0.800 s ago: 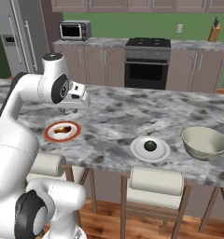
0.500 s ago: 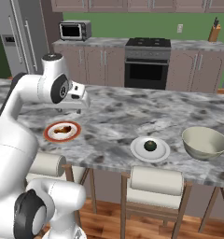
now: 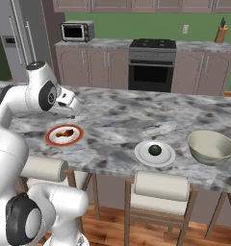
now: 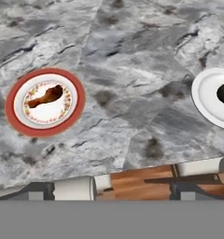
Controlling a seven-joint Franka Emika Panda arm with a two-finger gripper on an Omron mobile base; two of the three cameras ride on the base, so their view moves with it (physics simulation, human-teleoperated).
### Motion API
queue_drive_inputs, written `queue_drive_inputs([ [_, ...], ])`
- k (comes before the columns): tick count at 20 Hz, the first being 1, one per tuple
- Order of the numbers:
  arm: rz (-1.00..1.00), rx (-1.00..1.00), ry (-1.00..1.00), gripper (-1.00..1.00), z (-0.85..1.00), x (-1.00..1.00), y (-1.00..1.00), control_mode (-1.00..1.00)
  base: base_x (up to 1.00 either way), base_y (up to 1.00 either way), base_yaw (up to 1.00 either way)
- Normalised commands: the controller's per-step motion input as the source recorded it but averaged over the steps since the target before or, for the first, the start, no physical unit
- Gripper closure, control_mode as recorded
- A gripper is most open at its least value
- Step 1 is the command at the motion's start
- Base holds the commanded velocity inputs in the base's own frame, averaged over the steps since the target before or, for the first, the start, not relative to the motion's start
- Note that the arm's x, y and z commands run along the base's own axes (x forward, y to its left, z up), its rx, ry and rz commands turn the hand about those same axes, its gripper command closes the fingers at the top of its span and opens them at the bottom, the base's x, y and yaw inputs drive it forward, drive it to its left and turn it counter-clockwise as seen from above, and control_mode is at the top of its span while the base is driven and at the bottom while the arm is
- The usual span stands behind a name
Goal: Pick the chicken drumstick and squash from their plates and place them in the bowl. Then put the bowl in the fridge.
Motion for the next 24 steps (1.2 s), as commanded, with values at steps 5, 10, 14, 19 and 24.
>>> queue_drive_inputs([
  [5, -0.25, 0.07, 0.1, -1.0, -0.35, 0.22, 0.34, -1.0, 0.0, 0.0, 0.0],
  [10, -0.06, 0.0, 0.27, -1.0, -0.25, 0.08, 0.14, -1.0, 0.0, 0.0, 0.0],
  [14, -0.11, 0.0, 0.31, -1.0, -0.42, 0.43, 0.29, -1.0, 0.0, 0.0, 0.0],
  [19, -0.21, 0.0, 0.13, -1.0, -0.38, 0.51, 0.39, -1.0, 0.0, 0.0, 0.0],
  [24, -0.24, 0.02, 0.0, -1.0, -0.34, 0.38, 0.34, -1.0, 0.0, 0.0, 0.0],
])
